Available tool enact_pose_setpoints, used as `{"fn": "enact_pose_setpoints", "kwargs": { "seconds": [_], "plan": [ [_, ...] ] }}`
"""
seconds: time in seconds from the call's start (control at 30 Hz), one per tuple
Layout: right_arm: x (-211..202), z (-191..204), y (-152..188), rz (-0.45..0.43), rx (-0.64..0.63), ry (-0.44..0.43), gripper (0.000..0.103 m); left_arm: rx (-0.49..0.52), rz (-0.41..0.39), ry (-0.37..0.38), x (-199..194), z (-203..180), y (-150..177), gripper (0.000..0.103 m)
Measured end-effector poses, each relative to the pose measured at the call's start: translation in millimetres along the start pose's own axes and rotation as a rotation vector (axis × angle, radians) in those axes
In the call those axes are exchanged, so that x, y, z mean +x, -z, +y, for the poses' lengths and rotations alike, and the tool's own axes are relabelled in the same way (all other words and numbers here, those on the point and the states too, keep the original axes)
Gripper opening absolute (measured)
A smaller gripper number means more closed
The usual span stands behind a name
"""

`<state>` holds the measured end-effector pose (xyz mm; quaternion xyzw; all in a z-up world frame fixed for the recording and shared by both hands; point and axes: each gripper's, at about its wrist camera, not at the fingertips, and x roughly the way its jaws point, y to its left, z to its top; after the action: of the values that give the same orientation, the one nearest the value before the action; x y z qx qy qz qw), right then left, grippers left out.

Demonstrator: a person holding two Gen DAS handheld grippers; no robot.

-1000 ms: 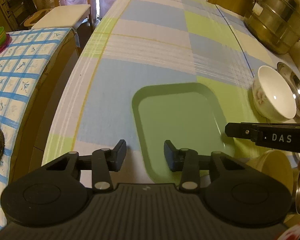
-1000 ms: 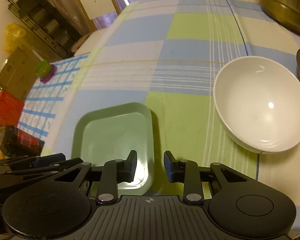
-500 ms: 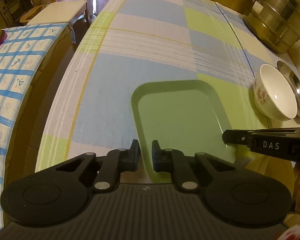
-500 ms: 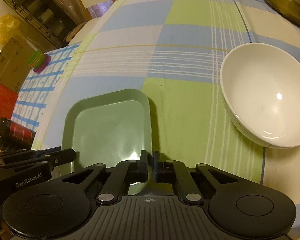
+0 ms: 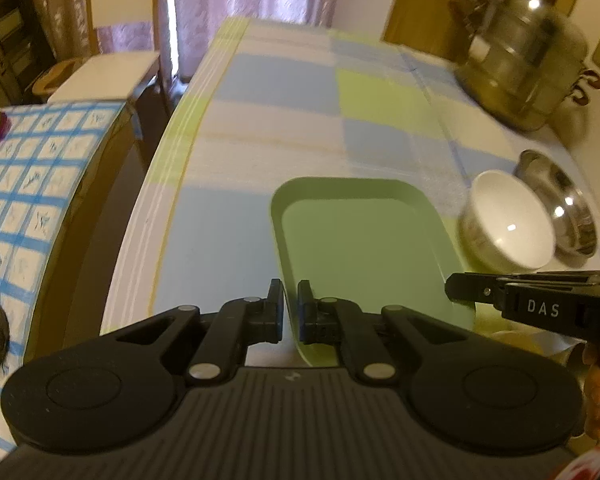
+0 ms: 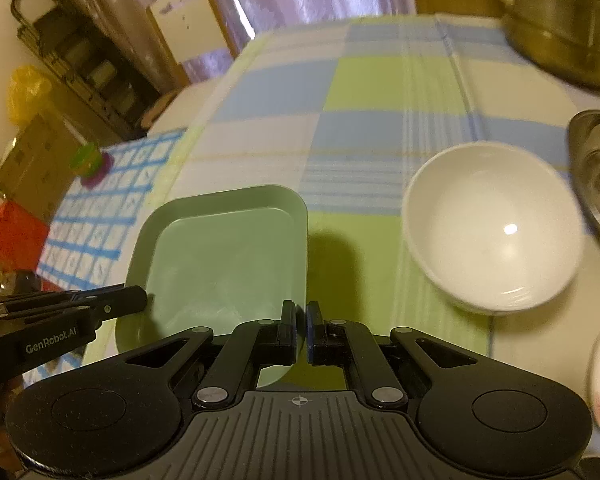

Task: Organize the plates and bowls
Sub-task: 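Close both grippers on the rim of the green square plate, then carry the green plate with both grippers and lower it into the steel plate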

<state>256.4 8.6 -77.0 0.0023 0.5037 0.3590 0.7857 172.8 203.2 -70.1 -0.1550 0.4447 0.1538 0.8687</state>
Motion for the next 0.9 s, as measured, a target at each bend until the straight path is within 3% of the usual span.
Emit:
{"fn": "enact_pose_setpoints", "kwargs": {
  "seconds": [0.33, 0.9],
  "plan": [
    [-76, -47, 13, -0.099, 0.067, 0.044, 0.005, 0.086, -0.067, 0.097, -26, -78, -9, 0.005],
    [-172, -200, 36, -0.189, 0.235, 0.235, 0.005, 0.267, -0.036, 0.255, 13, -277, -7, 0.006]
  ]
}}
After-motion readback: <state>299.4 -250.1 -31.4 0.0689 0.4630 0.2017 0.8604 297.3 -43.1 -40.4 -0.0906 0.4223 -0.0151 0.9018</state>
